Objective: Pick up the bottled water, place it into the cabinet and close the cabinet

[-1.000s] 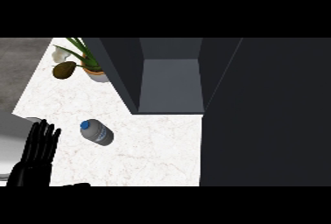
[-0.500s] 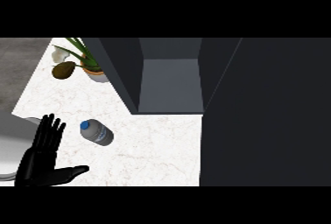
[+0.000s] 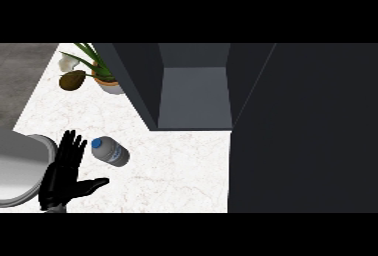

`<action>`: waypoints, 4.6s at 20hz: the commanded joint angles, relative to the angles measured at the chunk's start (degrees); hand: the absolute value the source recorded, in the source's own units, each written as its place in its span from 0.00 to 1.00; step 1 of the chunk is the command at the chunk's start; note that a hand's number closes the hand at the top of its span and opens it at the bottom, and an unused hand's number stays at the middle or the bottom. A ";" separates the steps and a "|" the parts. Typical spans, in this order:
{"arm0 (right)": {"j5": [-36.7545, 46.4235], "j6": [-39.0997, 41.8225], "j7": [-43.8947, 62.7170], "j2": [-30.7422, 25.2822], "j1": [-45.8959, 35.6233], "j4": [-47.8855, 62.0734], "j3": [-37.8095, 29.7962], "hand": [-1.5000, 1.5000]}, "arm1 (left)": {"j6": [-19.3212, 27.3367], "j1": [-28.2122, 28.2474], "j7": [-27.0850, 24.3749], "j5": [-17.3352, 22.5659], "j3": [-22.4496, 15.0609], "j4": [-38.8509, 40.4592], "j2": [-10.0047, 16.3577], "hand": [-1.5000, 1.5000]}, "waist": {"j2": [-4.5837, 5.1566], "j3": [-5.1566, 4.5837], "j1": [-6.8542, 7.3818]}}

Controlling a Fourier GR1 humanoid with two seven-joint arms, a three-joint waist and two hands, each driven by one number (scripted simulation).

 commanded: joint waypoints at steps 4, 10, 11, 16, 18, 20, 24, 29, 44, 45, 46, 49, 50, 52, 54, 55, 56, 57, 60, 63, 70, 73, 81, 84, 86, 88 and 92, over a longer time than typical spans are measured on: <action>2.30 2.93 -4.34 -0.55 3.54 1.76 0.77 0.00 | -6.49 -5.60 -8.85 0.75 2.86 18.56 1.36 0.00 | 0.05 -0.05 -0.52; 2.50 3.63 -6.41 -0.03 1.72 5.39 0.27 0.00 | -6.31 -13.04 -16.84 -2.56 2.58 30.67 0.91 0.00 | 0.10 -0.04 -0.43; 2.12 2.94 -4.57 -0.27 1.53 2.08 0.69 0.00 | -8.33 -14.74 -13.91 -0.95 3.86 31.34 3.94 0.00 | 0.05 -0.03 -0.23; 4.05 0.14 -2.27 1.56 -0.60 2.66 3.14 0.00 | -9.30 -18.64 -21.72 -2.69 4.54 42.28 3.64 0.00 | 0.21 -0.08 -0.50; 3.66 0.88 -3.51 1.26 1.73 1.06 3.29 0.00 | -10.87 -21.47 -19.67 -1.88 5.00 44.17 4.24 0.00 | 0.19 -0.09 -0.73; 4.05 -0.44 -2.58 1.44 -1.67 4.34 2.21 0.00 | -13.13 -20.06 -17.96 -0.87 4.63 41.91 4.37 0.00 | 0.08 -0.03 -0.19; 4.42 -3.77 -0.48 1.97 -3.87 3.30 5.12 0.00 | -12.19 -21.95 -21.06 -1.46 4.12 45.06 -0.81 0.00 | 0.22 -0.08 -0.32; 1.35 -0.07 -3.05 0.22 0.17 2.41 1.94 0.00 | -18.91 -22.28 -21.82 -1.22 4.58 48.84 1.82 0.00 | 0.25 -0.10 -0.83; 0.42 -0.77 -0.13 -1.08 -1.12 1.81 0.92 0.00 | -21.37 -21.43 -24.90 -3.19 1.26 45.88 -2.47 1.00 | 0.05 -0.03 -0.19; 2.29 -0.85 -2.84 0.81 -1.10 3.99 3.13 0.00 | -19.88 -25.35 -24.02 -2.94 2.35 48.25 -1.05 1.00 | 0.21 -0.07 -0.65; 0.87 0.17 -2.80 -0.73 -1.38 5.15 0.76 0.00 | -23.07 -22.93 -24.98 -2.31 2.63 47.95 -0.47 1.00 | 0.20 -0.06 -0.50; 2.98 -1.04 -2.59 0.64 -1.30 4.14 3.55 0.00 | -20.38 -26.36 -21.87 -1.00 3.53 47.83 -2.15 1.00 | 0.14 -0.04 -0.40; 3.71 -1.77 -2.62 1.01 -3.67 5.92 3.13 0.00 | -20.52 -26.98 -22.64 -1.88 3.29 49.29 -0.83 1.00 | 0.26 -0.07 -0.53; 4.33 -4.70 -0.86 1.93 -6.71 6.29 5.45 0.00 | -20.83 -25.75 -23.32 -1.99 3.08 48.24 -0.05 1.00 | 0.23 -0.06 -0.17; 1.79 -1.40 -2.08 -0.42 -5.49 7.40 0.92 0.00 | -21.43 -23.25 -27.54 -3.30 2.36 48.58 0.61 1.00 | 0.29 -0.07 -0.36; 0.36 -1.56 -0.82 -0.50 -2.82 4.68 1.59 0.00 | -22.92 -21.05 -24.81 -1.96 2.12 45.27 -0.35 1.00 | -0.02 0.00 0.16; 1.94 -1.50 -1.46 -0.59 -0.29 2.25 2.92 0.00 | -21.09 -21.16 -24.97 -1.04 3.20 44.45 0.79 1.00 | -0.05 0.00 0.07; 2.46 -1.40 -2.94 0.00 -0.47 4.54 3.12 0.00 | -20.74 -18.39 -26.65 -1.89 1.92 43.11 -1.09 1.00 | -0.10 0.02 0.23; 4.18 -2.17 -2.60 0.16 -2.05 3.75 3.78 0.00 | -22.60 -18.45 -23.15 0.30 3.09 41.34 1.24 1.00 | -0.07 0.01 0.26; 0.85 -0.62 -2.69 -1.24 -1.20 5.08 1.24 0.00 | -23.26 -15.21 -25.80 0.57 2.92 39.10 1.30 1.00 | -0.09 0.02 0.32; 2.77 -2.33 -1.86 -0.13 -0.68 2.77 4.20 0.00 | -21.95 -12.50 -17.24 5.33 2.50 28.91 -1.75 1.00 | -0.16 0.05 0.47; 2.29 -0.50 -3.99 -1.26 -1.14 6.12 2.87 0.00 | -23.19 -12.39 -9.42 9.62 3.67 23.52 0.31 1.00 | -0.21 0.08 0.61; 1.02 0.11 -3.57 -1.77 -0.16 5.62 3.20 0.00 | -12.99 -5.25 2.37 10.68 -2.72 0.96 -5.83 1.00 | -0.26 0.10 0.58; -0.13 -1.27 -3.15 -0.75 -3.00 7.24 1.80 0.00 | -13.06 3.53 4.74 10.03 -7.30 -9.11 -7.58 1.00 | -0.26 0.09 0.89; 2.89 -2.50 -2.33 0.68 -3.03 6.18 5.67 0.00 | -7.30 -1.14 8.54 10.46 -7.22 -12.94 -8.17 1.00 | -0.21 0.07 0.67; 3.64 -2.97 -2.64 1.08 -2.92 6.60 6.30 0.00 | -2.64 -0.94 7.88 10.63 -12.42 -16.54 -8.20 1.00 | -0.23 0.07 0.61; 4.73 -3.01 -2.62 0.64 -0.55 4.74 8.69 0.00 | 6.45 -4.96 6.03 10.65 -18.57 -16.94 -8.23 1.00 | -0.14 0.03 0.10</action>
